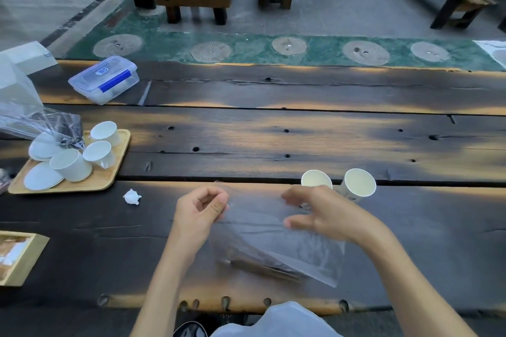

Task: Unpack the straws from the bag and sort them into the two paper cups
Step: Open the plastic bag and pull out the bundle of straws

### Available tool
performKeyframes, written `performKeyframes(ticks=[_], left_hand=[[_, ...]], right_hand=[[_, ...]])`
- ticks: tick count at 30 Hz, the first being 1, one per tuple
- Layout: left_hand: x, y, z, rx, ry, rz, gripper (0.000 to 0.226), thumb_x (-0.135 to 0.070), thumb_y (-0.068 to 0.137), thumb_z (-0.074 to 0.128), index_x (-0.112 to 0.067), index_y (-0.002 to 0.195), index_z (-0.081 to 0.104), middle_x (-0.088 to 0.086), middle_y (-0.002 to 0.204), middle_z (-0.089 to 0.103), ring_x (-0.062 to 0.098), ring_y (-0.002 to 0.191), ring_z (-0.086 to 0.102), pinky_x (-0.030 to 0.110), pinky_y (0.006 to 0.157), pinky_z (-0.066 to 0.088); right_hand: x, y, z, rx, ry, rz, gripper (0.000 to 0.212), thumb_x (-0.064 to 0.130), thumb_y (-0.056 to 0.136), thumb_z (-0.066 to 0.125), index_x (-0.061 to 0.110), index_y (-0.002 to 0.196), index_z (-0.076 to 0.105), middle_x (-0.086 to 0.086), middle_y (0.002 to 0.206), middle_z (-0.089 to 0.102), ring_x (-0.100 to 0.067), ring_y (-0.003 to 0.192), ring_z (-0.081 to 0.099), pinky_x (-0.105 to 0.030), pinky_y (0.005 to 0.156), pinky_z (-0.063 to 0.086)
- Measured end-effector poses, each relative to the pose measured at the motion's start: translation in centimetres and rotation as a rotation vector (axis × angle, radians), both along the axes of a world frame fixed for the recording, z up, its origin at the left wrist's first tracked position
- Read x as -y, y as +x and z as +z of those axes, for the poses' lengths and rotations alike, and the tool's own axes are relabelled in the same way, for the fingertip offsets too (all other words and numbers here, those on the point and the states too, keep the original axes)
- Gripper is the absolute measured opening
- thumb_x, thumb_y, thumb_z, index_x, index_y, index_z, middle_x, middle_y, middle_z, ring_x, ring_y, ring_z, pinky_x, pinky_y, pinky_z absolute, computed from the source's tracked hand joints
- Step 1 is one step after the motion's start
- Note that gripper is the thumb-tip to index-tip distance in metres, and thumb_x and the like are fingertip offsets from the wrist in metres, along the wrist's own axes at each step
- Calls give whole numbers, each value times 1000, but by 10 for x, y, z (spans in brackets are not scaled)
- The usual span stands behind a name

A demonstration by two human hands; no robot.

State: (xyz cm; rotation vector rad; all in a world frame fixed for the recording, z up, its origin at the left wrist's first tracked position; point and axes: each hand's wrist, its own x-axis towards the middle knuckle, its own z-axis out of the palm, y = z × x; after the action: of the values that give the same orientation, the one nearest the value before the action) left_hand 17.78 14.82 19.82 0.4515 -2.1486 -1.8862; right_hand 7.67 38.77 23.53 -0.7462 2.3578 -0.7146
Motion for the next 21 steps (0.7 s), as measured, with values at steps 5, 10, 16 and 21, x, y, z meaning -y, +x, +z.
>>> performKeyframes(ticks=[5,10,16,21], left_hand=[[4,-3,-1,-59,12,53,9,-3,89,67,5,90,69,5,77,70,4,71,63,13,70,49],[7,15,-45,23,323,301,58,-56,72,76,-28,121,62,0,132,62,10,125,56,26,104,40],[-28,23,-101,362,924,266,80,-59,75,57,-22,144,40,20,143,53,34,125,57,46,107,41],[-30,28,-111,374,1256,78,60,-41,81,65,-12,133,61,5,86,70,22,68,67,40,71,53]], right_hand=[[49,-3,9,101,-49,152,5,24,86,68,21,85,63,6,80,75,-12,75,67,-34,67,53],[56,-2,31,408,-419,102,12,8,94,61,5,85,54,-13,95,77,-31,77,74,-44,71,56],[34,-8,45,892,-992,17,16,16,95,51,3,87,55,-29,112,69,-38,84,73,-32,58,58],[-3,-14,40,710,-1013,-384,12,9,87,54,5,86,65,-24,95,72,-28,63,73,-24,47,54]])
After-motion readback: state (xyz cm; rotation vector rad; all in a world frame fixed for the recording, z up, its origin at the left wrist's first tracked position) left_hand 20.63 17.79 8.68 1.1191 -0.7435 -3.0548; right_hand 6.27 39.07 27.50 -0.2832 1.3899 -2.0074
